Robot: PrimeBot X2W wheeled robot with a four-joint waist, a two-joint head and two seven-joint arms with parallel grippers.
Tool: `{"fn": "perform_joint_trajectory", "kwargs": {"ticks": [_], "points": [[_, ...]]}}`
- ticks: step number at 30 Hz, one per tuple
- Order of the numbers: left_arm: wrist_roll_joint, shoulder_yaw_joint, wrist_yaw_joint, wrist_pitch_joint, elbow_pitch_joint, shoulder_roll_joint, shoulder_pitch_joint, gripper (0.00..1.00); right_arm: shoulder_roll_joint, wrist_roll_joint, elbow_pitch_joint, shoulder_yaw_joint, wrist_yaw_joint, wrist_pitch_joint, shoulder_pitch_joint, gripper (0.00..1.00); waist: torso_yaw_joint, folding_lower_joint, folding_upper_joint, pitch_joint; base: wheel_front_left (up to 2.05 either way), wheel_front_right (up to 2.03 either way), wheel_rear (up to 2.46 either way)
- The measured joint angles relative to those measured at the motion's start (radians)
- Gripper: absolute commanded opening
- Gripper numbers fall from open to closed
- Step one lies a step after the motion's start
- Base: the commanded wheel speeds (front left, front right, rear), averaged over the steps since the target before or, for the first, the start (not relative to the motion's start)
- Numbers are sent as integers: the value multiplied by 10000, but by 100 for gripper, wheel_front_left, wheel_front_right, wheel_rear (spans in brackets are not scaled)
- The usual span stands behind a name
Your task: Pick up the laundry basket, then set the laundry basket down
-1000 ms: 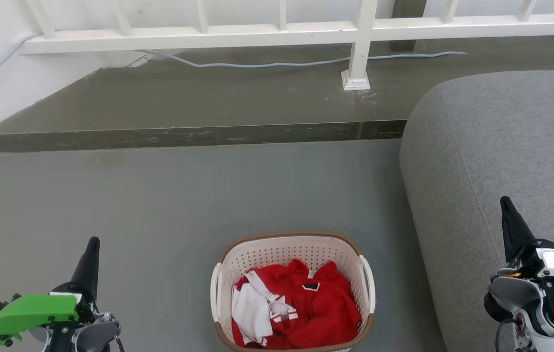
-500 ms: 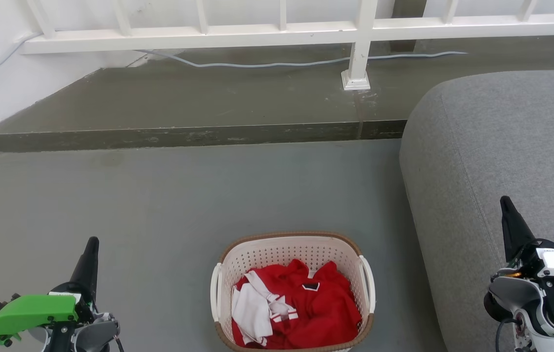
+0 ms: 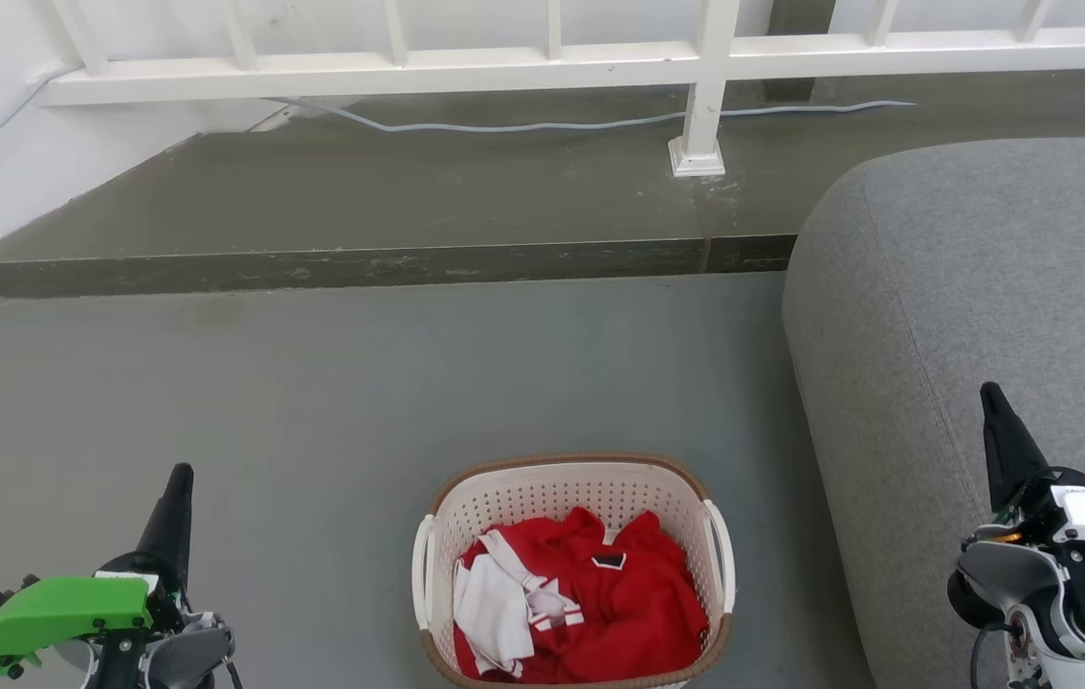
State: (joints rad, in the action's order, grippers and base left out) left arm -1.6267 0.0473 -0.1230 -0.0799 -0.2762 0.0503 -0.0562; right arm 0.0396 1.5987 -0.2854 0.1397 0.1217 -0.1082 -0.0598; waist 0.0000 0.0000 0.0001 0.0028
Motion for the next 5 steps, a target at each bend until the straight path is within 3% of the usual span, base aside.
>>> {"fn": "perform_joint_trajectory", "kwargs": {"ticks": [5], "points": [[0, 4, 0, 0, 0, 0, 0, 0, 0, 2, 6, 0, 12, 0, 0, 0, 0, 0, 0, 0, 0, 0, 0]]}}
